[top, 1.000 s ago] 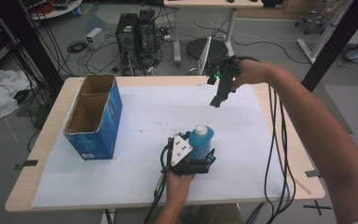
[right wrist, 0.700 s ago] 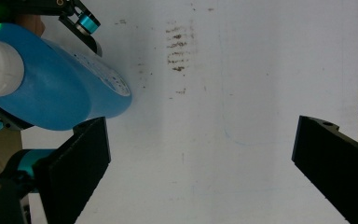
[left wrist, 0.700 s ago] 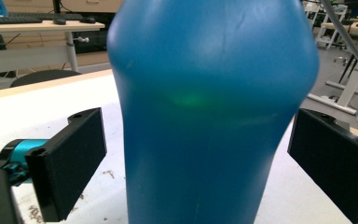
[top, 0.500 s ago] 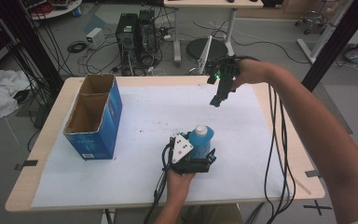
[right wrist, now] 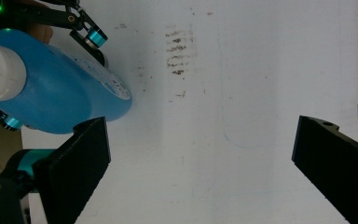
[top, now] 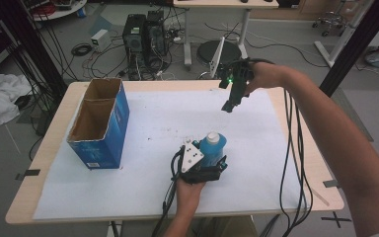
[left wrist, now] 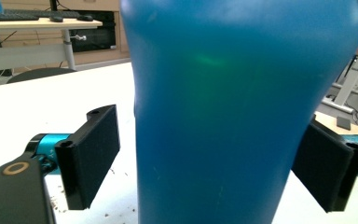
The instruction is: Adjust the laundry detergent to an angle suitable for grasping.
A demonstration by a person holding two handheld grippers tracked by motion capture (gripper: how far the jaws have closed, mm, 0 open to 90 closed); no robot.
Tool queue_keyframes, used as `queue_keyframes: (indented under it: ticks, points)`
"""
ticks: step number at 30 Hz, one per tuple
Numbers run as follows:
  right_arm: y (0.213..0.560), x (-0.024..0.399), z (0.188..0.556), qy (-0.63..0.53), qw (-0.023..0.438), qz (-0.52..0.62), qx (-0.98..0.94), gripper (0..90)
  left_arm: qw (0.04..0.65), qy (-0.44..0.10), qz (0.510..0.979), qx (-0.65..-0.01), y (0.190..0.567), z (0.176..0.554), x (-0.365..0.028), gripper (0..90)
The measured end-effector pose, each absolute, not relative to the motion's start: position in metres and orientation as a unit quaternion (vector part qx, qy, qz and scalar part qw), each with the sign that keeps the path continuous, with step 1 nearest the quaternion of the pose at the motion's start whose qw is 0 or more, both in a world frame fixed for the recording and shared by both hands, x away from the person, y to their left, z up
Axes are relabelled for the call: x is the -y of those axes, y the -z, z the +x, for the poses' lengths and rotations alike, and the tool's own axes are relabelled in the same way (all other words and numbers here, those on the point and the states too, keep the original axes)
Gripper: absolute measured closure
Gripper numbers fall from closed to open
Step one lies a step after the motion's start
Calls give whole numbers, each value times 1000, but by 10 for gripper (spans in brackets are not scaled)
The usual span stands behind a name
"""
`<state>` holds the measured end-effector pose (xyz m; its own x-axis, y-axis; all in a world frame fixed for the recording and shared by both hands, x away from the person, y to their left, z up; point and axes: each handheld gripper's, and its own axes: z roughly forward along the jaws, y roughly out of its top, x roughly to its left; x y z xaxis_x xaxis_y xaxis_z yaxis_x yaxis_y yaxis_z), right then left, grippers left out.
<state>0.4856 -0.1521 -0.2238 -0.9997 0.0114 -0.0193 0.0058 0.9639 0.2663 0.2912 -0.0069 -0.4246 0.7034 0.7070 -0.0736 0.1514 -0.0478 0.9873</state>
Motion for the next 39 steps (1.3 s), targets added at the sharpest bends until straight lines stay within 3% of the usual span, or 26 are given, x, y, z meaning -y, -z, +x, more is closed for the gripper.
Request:
queue_keyframes:
  ticks: [1, 6, 24, 39]
  points:
    - [224, 152, 485, -136, 11, 5, -991, 32, 617, -224, 687, -310, 425, 291, 7, 218]
    - [223, 152, 486, -137, 12, 4, -990, 32, 613, -225, 689, -314, 426, 291, 7, 222]
    - [223, 150, 485, -142, 14, 5, -990, 33, 608, -246, 688, -311, 426, 286, 7, 399]
    - [221, 150, 485, -144, 19, 6, -989, 33, 603, -257, 686, -316, 426, 284, 8, 437]
